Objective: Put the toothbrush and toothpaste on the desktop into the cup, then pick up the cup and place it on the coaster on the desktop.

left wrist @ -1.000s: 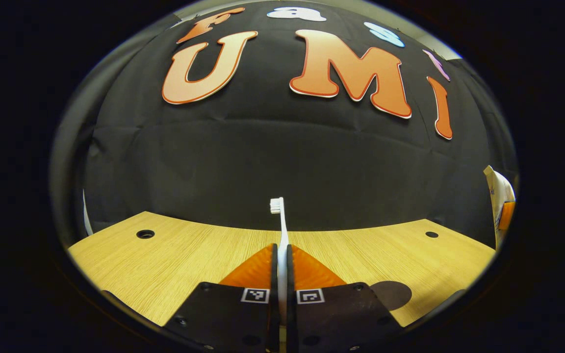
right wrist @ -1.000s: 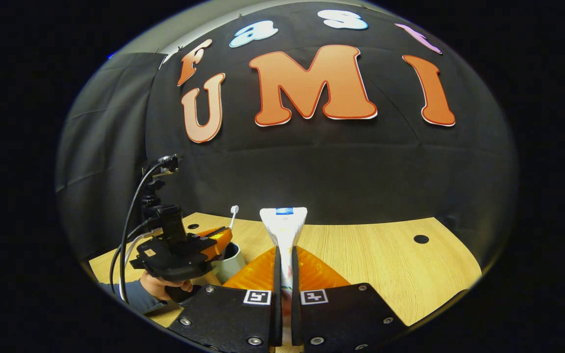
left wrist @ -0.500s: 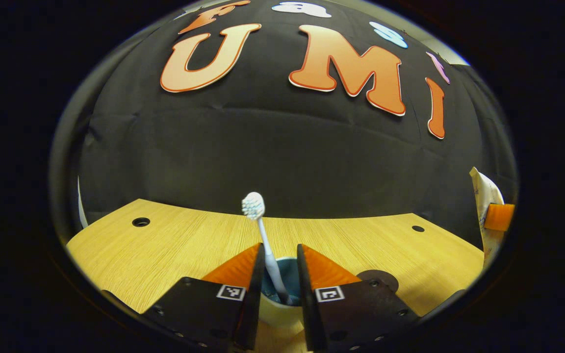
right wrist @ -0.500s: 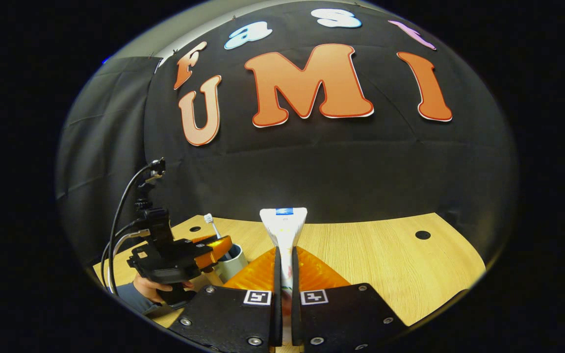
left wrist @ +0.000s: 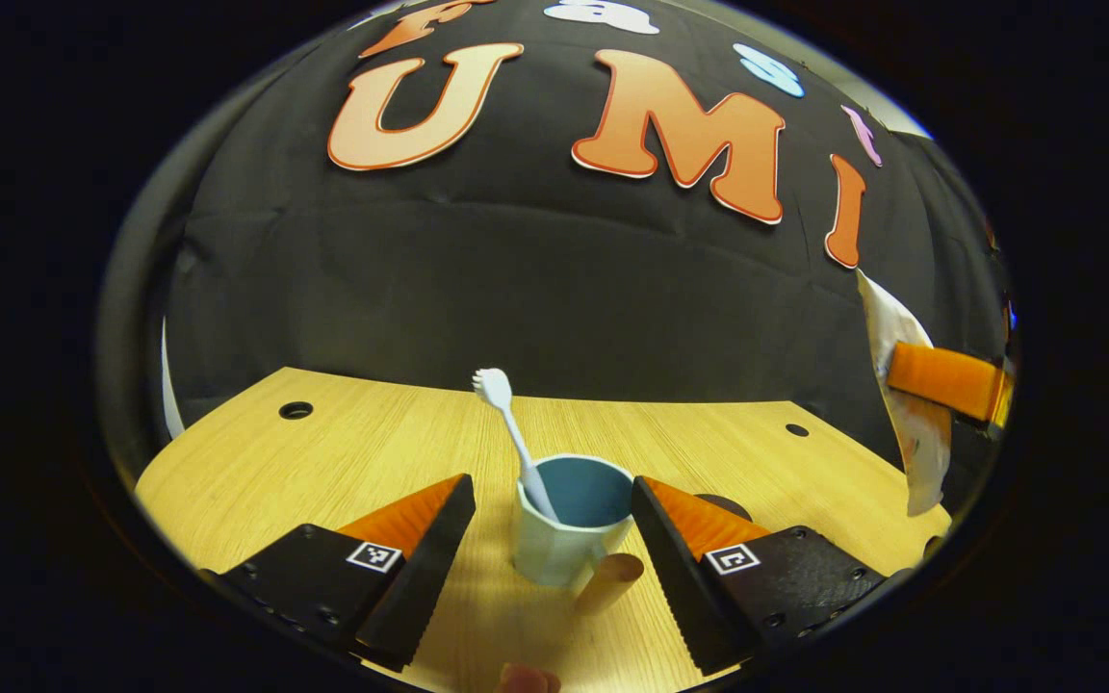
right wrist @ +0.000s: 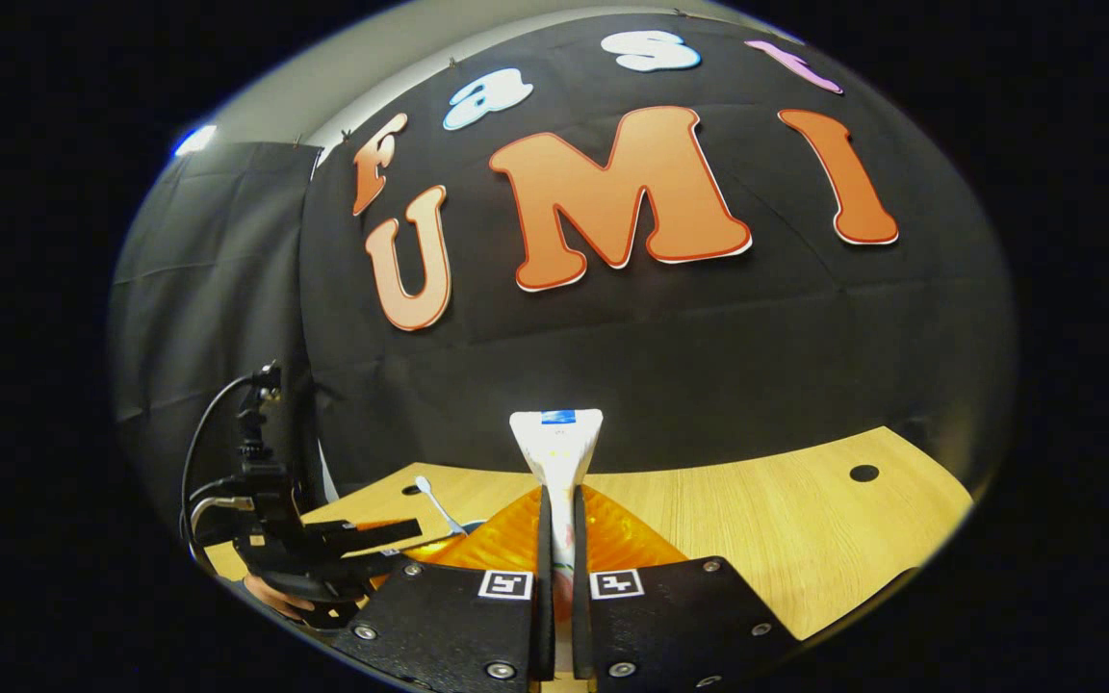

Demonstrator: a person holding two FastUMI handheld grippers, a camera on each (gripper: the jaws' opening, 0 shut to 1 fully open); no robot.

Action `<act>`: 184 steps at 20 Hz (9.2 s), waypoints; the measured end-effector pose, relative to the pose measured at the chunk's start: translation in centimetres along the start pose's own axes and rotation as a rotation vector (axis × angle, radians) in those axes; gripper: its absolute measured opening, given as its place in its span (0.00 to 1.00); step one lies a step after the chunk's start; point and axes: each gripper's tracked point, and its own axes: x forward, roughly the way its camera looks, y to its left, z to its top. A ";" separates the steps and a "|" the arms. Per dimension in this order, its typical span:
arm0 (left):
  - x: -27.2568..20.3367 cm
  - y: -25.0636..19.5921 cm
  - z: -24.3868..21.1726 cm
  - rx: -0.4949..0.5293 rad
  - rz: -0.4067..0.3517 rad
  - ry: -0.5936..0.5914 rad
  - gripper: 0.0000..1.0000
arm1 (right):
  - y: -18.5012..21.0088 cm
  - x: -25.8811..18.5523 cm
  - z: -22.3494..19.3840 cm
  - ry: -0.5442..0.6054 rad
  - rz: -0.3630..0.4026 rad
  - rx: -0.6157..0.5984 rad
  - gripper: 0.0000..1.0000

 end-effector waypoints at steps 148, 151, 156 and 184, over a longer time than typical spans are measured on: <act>4.6 -3.1 -7.4 0.149 0.081 0.648 0.32 | -11.0 -15.6 0.4 -0.128 -0.147 0.008 0.86; 5.4 -3.2 -7.3 0.169 0.069 0.681 0.33 | -11.6 -15.9 0.3 -0.131 -0.159 0.011 0.86; 5.4 -2.9 -6.9 0.137 0.075 0.666 0.23 | -12.4 -16.2 0.1 -0.133 -0.172 0.042 0.87; 2.1 -2.8 -3.1 0.120 0.034 0.497 0.13 | -12.9 -16.1 -0.6 -0.108 -0.189 0.055 0.90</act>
